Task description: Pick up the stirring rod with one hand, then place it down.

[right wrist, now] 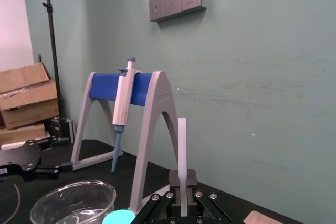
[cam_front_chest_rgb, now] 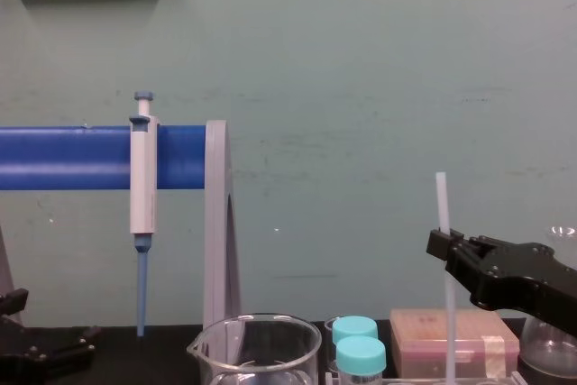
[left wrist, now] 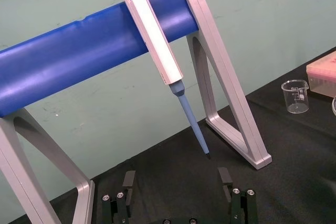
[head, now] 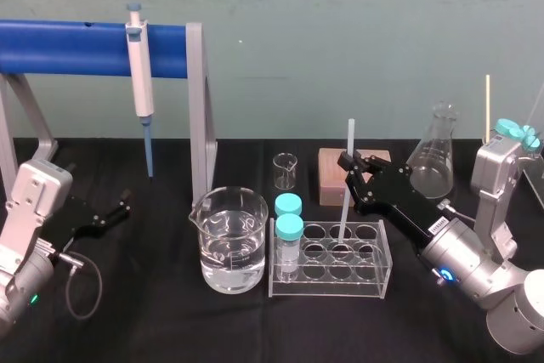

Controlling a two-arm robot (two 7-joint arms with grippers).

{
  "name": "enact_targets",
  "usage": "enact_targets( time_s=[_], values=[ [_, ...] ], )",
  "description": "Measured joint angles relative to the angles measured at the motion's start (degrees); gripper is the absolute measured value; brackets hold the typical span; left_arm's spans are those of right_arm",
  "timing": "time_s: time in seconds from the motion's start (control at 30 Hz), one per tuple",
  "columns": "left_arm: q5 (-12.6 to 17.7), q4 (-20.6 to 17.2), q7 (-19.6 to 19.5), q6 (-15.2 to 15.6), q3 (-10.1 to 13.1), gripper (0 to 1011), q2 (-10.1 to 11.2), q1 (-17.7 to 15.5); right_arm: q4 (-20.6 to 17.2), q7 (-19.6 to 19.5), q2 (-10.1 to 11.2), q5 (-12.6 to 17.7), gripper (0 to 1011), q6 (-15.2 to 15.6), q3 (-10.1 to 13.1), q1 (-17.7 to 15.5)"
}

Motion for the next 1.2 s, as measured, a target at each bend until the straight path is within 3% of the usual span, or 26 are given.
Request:
enact_targets(
  time_s=[0.63,1.2],
  values=[
    [0.0,0.0,0.0,0.0,0.0,1000,0.0,0.0,0.2,0.5,0.0,-1.8,66,-0.2,-1.3,0.1],
    [0.0,0.0,0.0,0.0,0.0,1000,0.0,0.0,3.8,-0.4,-1.3,-2.9,66,-0.5,-1.4,0.4]
  ],
)
